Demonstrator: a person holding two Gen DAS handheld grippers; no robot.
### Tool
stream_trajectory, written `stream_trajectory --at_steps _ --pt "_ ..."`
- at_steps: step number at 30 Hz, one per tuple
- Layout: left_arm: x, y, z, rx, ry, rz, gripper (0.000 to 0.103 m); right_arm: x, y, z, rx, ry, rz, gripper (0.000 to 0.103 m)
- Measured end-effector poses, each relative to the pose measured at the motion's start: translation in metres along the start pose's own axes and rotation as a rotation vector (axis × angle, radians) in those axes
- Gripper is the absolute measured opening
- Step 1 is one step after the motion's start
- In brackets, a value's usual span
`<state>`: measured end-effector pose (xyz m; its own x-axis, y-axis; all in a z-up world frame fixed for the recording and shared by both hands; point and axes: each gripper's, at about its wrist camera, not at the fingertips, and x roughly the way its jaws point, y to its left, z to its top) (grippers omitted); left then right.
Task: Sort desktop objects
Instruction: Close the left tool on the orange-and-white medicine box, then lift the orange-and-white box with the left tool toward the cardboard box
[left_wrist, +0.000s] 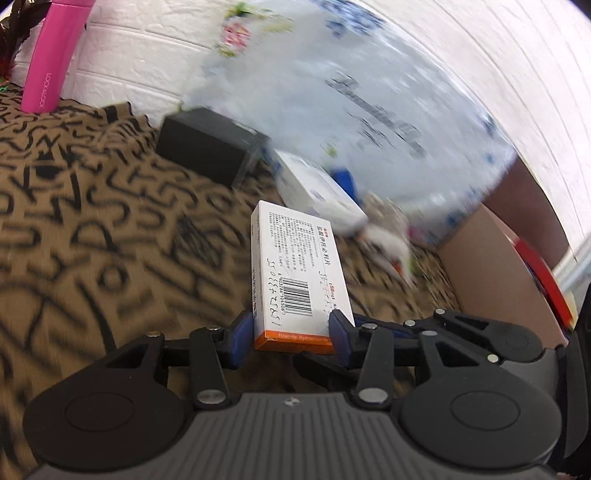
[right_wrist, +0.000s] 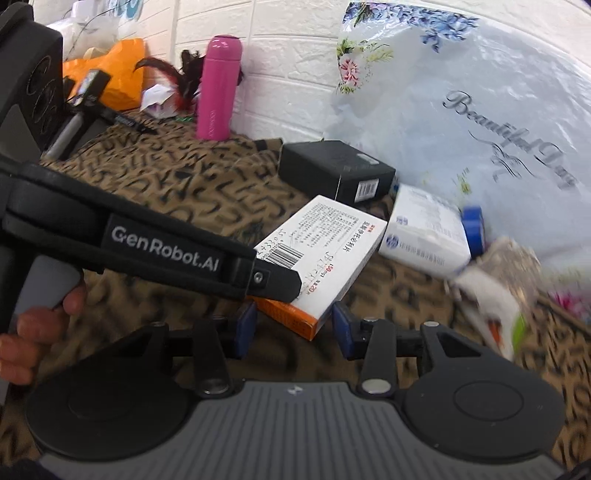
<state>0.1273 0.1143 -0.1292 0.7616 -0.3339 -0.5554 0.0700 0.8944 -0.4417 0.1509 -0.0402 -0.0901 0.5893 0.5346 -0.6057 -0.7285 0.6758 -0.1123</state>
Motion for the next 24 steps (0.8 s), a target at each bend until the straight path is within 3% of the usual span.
stream_trajectory --at_steps 12,22,24 --pt "-0.039 -0.100 -0.097 0.061 0.123 -0.114 0.046 -0.133 0.010 -0.101 0.088 0.031 -0.055 0.044" --pt "-0.047 -0.172 -0.149 0.234 0.239 -0.221 0.047 -0.214 -0.003 -0.169 0.190 0.034 -0.161 0.044" --pt "-0.045 -0.178 -0.152 0.243 0.242 -0.218 0.052 -0.224 -0.004 -0.181 0.207 0.028 -0.169 0.045"
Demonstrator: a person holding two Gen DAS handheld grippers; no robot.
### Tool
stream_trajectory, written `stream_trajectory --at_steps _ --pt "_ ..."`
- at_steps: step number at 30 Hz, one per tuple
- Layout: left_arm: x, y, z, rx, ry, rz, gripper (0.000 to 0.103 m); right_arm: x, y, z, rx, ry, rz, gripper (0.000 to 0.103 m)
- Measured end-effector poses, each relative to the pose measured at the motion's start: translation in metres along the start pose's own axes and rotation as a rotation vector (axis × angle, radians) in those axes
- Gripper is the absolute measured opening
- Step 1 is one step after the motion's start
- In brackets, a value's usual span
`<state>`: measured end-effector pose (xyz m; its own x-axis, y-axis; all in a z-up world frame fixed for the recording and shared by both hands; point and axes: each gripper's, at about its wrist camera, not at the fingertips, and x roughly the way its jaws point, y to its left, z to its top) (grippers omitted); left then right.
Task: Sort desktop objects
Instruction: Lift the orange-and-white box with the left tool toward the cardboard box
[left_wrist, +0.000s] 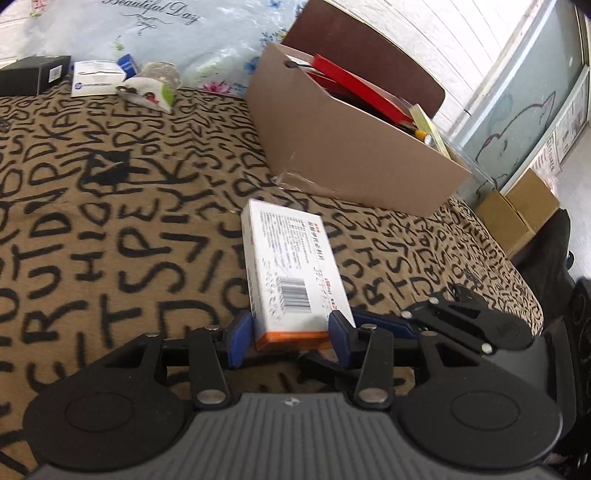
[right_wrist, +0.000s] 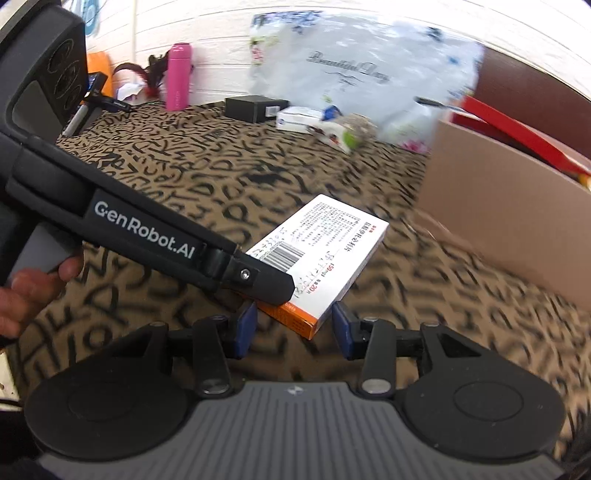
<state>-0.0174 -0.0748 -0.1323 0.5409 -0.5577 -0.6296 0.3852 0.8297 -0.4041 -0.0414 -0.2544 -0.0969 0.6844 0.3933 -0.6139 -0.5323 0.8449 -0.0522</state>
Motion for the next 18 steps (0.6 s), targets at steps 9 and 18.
stream_trajectory --at_steps 9,18 --pt "0.016 -0.013 0.017 0.055 0.004 0.084 0.066 0.000 -0.009 -0.011 0.002 -0.050 -0.029 0.059" --pt "0.030 -0.023 0.025 0.093 0.017 0.105 0.061 0.016 -0.016 -0.004 0.026 -0.050 0.034 0.064"
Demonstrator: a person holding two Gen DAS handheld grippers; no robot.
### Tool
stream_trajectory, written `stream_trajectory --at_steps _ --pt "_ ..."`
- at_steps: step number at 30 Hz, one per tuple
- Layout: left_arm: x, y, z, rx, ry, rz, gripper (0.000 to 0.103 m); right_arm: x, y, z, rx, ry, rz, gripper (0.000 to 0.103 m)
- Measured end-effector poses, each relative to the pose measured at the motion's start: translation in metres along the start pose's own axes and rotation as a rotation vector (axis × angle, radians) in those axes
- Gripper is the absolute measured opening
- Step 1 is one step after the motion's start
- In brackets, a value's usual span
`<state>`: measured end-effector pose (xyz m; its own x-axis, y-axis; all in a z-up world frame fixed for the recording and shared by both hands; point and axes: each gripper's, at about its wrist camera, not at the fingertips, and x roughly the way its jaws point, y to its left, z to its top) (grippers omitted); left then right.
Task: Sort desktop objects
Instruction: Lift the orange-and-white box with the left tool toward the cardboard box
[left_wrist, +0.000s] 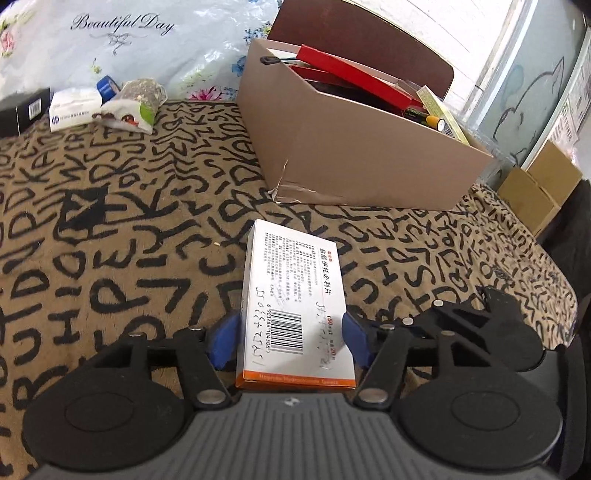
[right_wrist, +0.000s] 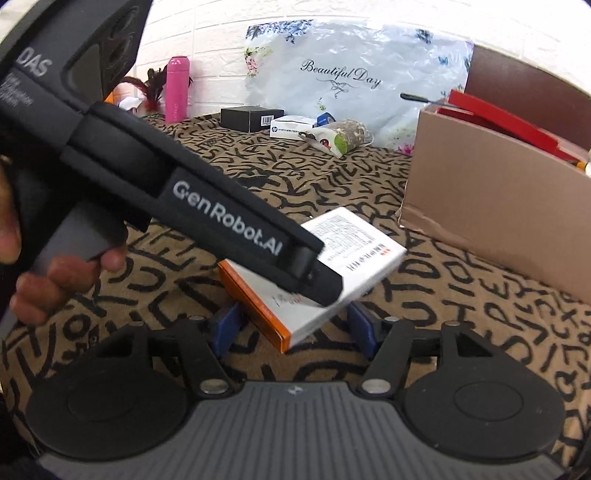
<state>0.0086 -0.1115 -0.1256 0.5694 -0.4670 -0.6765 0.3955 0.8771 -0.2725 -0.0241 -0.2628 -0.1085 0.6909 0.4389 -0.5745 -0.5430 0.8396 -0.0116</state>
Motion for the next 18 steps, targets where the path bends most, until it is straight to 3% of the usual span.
stream_trajectory --at_steps 4,8,18 --pt "-0.009 -0.007 0.003 0.013 -0.028 -0.004 0.053 -0.006 -0.004 0.000 0.039 -0.016 -0.008 0.062" --pt "-0.028 -0.023 0.013 0.051 -0.102 -0.019 0.053 -0.026 -0.004 0.005 0.041 -0.069 -0.038 0.062" --pt "-0.055 -0.060 0.091 0.217 -0.330 -0.079 0.054 -0.068 -0.024 0.061 0.049 -0.327 -0.195 0.062"
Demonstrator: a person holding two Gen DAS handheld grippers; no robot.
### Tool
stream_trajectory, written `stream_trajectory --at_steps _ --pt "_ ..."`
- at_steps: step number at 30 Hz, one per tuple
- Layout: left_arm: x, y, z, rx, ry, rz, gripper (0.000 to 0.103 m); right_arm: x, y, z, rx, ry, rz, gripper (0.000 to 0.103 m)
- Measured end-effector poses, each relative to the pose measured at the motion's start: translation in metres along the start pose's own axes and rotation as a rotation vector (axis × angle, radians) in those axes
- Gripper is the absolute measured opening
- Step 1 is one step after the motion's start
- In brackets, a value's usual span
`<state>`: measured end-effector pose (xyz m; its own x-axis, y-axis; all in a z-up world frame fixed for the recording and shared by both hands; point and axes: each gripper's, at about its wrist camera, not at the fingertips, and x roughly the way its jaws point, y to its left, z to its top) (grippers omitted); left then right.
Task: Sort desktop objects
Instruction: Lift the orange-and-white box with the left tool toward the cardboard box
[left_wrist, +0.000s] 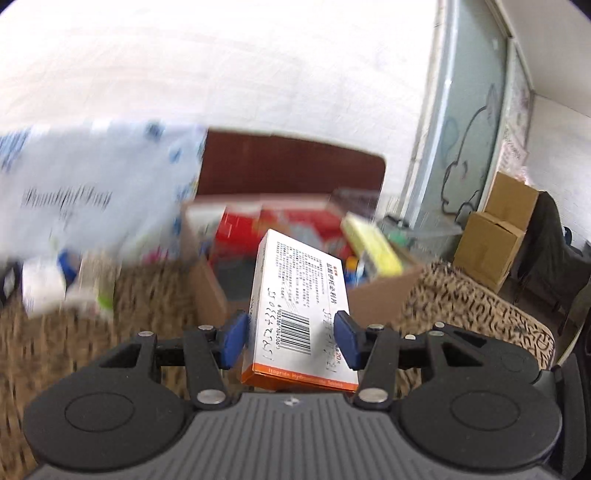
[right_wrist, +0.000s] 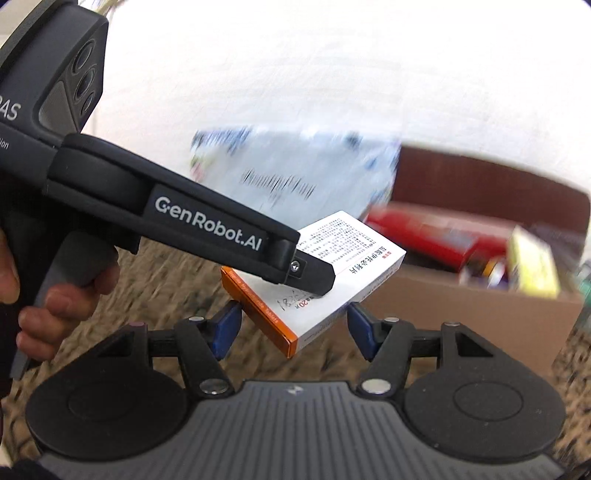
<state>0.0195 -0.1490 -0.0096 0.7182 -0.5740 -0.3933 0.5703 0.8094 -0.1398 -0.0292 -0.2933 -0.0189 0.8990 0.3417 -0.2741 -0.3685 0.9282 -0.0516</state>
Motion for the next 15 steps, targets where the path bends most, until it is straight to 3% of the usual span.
stream_trajectory --at_steps 5,8,15 --pt "0.036 0.013 0.031 -0.013 0.025 -0.054 0.053 0.023 -0.021 0.023 0.088 -0.035 -0.069 0.062" --pt "0.057 0.019 0.038 -0.017 0.057 -0.075 0.053 0.039 -0.029 0.026 0.184 -0.018 -0.091 0.062" --pt "0.100 0.031 0.050 -0.017 0.111 -0.108 0.053 0.070 -0.043 0.018 0.260 0.062 -0.128 0.062"
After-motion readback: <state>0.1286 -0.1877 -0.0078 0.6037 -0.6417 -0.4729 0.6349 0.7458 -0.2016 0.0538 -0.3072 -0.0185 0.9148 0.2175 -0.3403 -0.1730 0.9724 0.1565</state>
